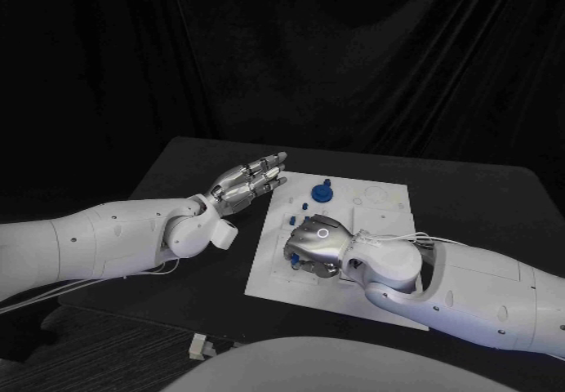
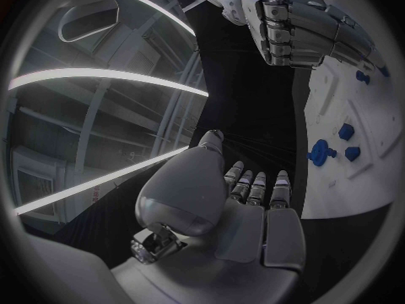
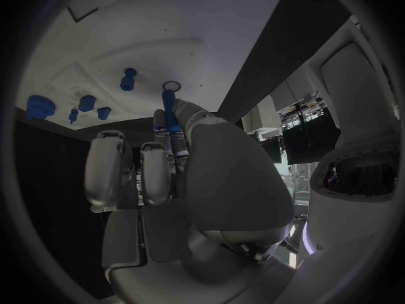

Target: Assemble the parts on the task board

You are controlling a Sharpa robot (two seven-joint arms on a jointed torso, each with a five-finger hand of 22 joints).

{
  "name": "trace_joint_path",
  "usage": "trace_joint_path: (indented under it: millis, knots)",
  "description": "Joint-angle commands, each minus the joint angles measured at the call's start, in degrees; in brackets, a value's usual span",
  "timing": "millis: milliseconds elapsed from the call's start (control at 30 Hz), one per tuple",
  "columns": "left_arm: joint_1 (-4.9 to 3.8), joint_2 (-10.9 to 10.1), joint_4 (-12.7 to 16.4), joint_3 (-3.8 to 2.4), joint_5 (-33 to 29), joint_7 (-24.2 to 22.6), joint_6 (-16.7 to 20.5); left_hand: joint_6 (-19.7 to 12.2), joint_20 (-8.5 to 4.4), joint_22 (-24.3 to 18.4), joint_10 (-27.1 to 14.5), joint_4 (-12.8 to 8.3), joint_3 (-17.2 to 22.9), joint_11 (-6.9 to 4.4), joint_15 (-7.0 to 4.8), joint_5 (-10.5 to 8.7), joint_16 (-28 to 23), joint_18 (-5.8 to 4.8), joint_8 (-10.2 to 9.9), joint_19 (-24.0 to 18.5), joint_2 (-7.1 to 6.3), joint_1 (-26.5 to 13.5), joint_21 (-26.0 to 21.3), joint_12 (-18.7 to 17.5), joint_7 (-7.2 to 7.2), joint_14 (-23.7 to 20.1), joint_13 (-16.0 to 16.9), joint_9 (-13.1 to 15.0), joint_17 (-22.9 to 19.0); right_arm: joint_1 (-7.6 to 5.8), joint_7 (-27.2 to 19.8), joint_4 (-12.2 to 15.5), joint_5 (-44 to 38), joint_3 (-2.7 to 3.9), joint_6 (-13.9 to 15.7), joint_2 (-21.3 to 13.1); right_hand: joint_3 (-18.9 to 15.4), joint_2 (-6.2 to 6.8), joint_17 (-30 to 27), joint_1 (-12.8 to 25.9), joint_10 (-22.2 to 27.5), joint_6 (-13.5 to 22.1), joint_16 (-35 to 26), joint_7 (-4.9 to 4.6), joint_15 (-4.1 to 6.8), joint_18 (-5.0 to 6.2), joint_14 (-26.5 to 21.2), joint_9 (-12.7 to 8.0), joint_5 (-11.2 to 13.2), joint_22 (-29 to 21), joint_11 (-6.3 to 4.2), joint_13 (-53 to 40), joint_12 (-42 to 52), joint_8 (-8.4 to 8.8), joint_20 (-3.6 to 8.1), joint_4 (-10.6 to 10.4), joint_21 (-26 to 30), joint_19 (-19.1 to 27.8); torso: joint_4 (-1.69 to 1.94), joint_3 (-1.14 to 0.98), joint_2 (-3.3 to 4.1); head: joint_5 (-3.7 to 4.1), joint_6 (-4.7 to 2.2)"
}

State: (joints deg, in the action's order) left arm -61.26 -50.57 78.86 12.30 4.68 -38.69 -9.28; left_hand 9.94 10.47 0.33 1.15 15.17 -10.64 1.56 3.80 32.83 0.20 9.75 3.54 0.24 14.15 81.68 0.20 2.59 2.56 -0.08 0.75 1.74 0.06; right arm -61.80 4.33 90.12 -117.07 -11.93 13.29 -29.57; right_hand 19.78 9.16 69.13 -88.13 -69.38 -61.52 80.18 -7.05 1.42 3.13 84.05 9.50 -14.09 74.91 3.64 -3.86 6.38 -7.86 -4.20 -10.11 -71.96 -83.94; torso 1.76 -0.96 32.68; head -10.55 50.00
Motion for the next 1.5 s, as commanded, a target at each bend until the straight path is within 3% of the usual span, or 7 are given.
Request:
trace_joint_path:
  millis: [33,500,1500]
  knots:
    - [0.09,0.16,0.05,-0.06,-0.31,-0.67,-1.16,0.41,0.17,0.05,-0.03,0.05,0.36,0.13,0.5,0.3,-0.2,0.57,0.4,-0.11,0.1,0.35,-0.06,0.2,-0.06,0.08,0.0,0.05,-0.06,0.27,0.38,-0.07,-0.7,0.04,0.59,0.09,0.39,0.4,0.08,0.09,-0.45,0.33,0.33,-0.15,-0.38,0.57,2.14,0.09,0.23,10.15,-0.01,-0.06,0.24,0.23,-0.51,-0.1,-0.32,-1.28,0.03,0.0,-0.01,-0.03,0.0]
    - [0.16,0.25,-0.03,-0.06,-0.31,-0.15,-1.76,0.62,0.47,0.08,-0.04,0.03,0.46,0.02,1.15,0.32,-0.2,0.37,0.62,-0.1,0.18,0.39,-0.05,0.22,0.07,0.08,0.01,0.08,-0.06,0.93,0.66,-0.29,-0.7,0.04,-0.57,-0.1,0.72,0.45,0.16,0.18,-0.5,0.56,0.35,-0.16,-0.38,0.57,2.14,0.07,0.37,10.16,-0.03,-0.04,0.21,0.43,-0.52,0.08,-0.33,-1.25,0.05,-0.01,-0.01,-0.1,0.0]
    - [0.29,0.44,-0.75,-0.06,-0.31,0.58,-2.32,0.85,1.3,0.27,-0.04,0.03,0.69,-0.03,1.99,0.42,-0.2,0.22,0.9,-0.01,0.43,0.46,0.03,0.27,0.21,0.08,0.02,0.12,-0.06,1.04,1.4,-0.18,0.94,0.04,-2.54,-0.69,1.33,0.55,-0.04,0.5,-0.28,1.11,0.22,-0.35,-0.46,0.58,2.06,-0.02,0.47,10.13,0.11,0.02,0.0,0.87,-0.58,0.36,-0.23,-1.16,0.07,0.0,-0.02,-0.13,0.0]
